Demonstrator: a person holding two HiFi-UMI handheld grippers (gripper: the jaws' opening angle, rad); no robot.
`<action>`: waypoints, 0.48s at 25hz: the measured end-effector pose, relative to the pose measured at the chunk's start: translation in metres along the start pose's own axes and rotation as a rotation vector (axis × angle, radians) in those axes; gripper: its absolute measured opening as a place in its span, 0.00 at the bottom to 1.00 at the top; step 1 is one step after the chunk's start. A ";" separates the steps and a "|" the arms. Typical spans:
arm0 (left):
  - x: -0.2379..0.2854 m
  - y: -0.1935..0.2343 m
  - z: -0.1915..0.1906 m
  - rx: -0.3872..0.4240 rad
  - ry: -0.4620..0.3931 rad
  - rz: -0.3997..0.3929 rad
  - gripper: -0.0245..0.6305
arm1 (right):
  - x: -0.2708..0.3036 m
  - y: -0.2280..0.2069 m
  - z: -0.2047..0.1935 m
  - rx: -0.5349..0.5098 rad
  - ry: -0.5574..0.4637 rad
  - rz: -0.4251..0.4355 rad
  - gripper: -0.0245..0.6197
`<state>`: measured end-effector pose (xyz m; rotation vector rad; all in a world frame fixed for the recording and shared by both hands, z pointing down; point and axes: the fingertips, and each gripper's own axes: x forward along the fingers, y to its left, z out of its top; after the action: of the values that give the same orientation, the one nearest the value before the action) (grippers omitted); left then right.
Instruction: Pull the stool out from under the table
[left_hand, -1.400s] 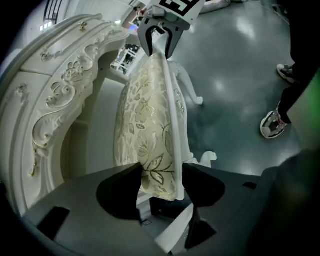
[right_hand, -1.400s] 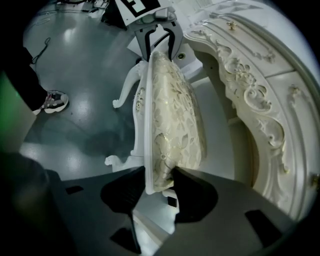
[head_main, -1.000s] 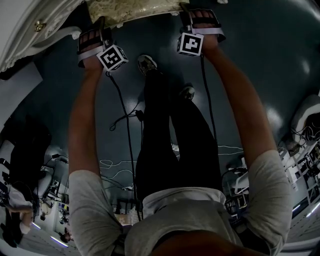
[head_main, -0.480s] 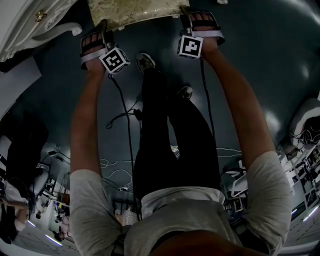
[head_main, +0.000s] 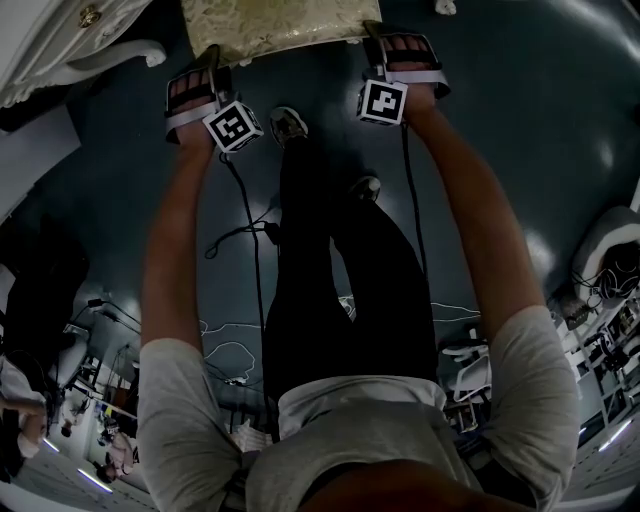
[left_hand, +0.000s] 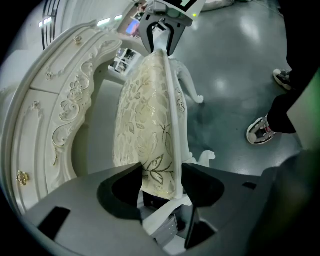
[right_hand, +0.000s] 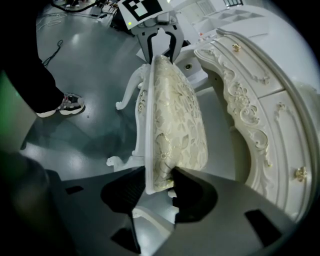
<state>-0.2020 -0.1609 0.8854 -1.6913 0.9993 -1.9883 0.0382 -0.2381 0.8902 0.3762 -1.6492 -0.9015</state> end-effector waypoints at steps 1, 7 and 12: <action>-0.001 -0.002 0.000 -0.002 -0.001 0.002 0.42 | -0.001 0.002 0.000 0.000 -0.003 -0.001 0.33; -0.011 -0.014 0.001 -0.007 0.007 0.005 0.42 | -0.009 0.012 0.000 0.005 -0.008 -0.001 0.33; -0.018 -0.022 0.001 -0.015 0.006 -0.001 0.42 | -0.017 0.018 0.002 -0.007 -0.023 0.015 0.33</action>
<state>-0.1932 -0.1338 0.8877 -1.6948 1.0181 -1.9931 0.0450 -0.2146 0.8913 0.3493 -1.6673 -0.9031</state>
